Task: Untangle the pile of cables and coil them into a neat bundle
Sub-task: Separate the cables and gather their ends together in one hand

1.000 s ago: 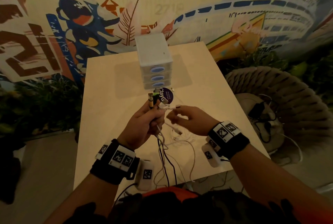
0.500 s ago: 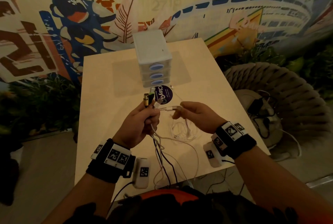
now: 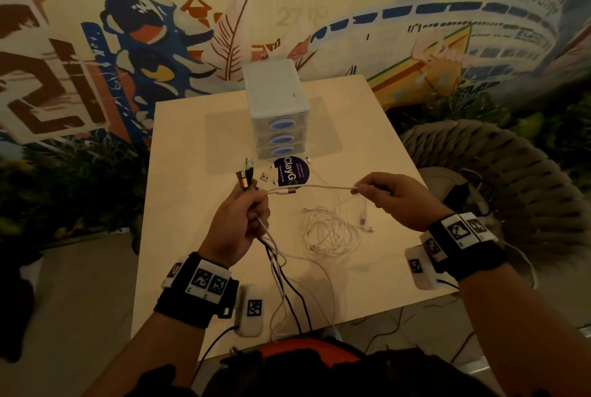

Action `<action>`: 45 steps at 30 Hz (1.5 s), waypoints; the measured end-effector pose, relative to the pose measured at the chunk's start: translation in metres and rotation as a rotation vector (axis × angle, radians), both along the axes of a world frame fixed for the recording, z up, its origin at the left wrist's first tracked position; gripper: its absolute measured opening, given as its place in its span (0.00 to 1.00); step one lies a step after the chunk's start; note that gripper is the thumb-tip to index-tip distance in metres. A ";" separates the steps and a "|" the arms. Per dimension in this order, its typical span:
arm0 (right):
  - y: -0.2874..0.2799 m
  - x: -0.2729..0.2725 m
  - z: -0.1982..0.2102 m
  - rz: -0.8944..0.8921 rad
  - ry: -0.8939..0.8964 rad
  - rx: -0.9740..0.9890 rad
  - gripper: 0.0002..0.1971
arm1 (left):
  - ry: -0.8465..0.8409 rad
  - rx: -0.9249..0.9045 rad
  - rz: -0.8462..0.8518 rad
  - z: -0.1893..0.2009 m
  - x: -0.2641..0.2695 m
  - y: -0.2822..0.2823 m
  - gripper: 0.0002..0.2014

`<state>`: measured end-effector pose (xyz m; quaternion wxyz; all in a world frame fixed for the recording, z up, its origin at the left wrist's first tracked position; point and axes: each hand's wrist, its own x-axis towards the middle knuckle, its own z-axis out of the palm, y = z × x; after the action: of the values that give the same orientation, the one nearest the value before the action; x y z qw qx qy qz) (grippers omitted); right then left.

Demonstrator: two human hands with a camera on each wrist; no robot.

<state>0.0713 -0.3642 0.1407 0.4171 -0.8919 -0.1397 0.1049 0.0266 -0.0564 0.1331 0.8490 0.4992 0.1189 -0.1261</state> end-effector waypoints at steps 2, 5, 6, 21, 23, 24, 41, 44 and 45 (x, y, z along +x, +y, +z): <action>0.004 0.000 -0.003 -0.058 -0.044 0.106 0.07 | -0.003 0.015 -0.008 -0.002 -0.001 -0.004 0.13; 0.012 0.004 0.002 -0.209 -0.105 0.330 0.04 | -0.029 0.097 -0.023 -0.004 -0.003 -0.011 0.09; 0.015 0.005 0.007 -0.238 -0.114 0.406 0.03 | -0.020 0.116 -0.038 -0.005 -0.004 -0.013 0.13; 0.029 0.011 0.025 -0.220 -0.123 0.709 0.05 | 0.039 -0.145 -0.186 -0.007 0.002 -0.019 0.15; 0.031 0.015 0.026 -0.277 -0.136 0.759 0.09 | 0.062 -0.200 -0.200 -0.007 0.003 -0.019 0.18; 0.031 0.018 0.028 -0.318 -0.137 0.798 0.13 | 0.084 -0.205 -0.202 -0.007 0.004 -0.019 0.18; 0.046 0.002 0.014 -0.175 0.111 0.773 0.24 | 0.130 0.244 0.112 -0.025 0.016 -0.028 0.12; 0.042 -0.003 0.027 -0.202 0.283 0.929 0.18 | 0.154 0.253 0.176 -0.028 0.016 -0.028 0.10; 0.042 -0.004 0.029 -0.197 0.328 0.958 0.15 | 0.162 0.248 0.185 -0.029 0.016 -0.027 0.09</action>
<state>0.0676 -0.3223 0.1693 0.8031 -0.5816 -0.0201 0.1280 0.0424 -0.0832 0.1041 0.7767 0.5751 0.2468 -0.0716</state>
